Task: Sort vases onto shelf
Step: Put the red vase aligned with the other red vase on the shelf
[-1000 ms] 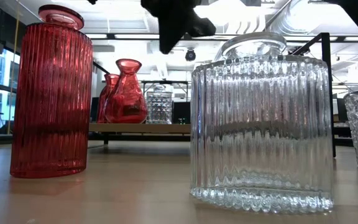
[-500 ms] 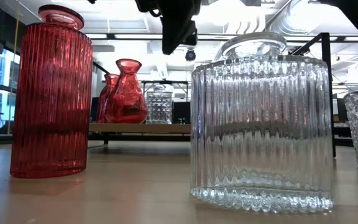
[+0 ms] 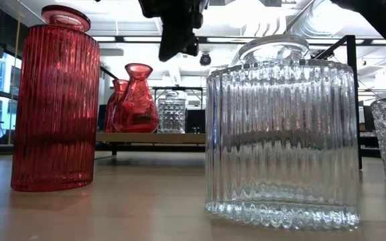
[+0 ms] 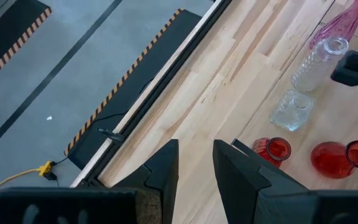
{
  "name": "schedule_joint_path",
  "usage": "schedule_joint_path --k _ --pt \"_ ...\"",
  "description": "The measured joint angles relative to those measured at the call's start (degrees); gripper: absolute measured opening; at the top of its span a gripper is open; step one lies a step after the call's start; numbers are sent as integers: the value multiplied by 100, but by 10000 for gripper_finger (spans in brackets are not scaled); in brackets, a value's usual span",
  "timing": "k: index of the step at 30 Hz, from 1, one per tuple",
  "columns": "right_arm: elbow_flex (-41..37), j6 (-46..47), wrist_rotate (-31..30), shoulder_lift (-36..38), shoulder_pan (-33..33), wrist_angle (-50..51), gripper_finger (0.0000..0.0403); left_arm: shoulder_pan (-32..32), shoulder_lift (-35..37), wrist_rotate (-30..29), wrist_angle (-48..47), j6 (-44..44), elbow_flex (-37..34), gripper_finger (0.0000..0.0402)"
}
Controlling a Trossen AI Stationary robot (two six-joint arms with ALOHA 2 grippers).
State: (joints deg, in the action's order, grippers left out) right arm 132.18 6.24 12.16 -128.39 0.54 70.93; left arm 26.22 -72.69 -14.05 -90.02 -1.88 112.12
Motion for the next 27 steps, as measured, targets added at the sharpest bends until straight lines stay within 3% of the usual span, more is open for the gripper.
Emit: schedule_joint_path --k 16,27 --pt "-7 -225 143 -521 34 29 0 -2 0 62 0 -3 -1 90" --pt "-4 -237 294 -551 23 -538 0 -2 0 64 0 -3 0 90"
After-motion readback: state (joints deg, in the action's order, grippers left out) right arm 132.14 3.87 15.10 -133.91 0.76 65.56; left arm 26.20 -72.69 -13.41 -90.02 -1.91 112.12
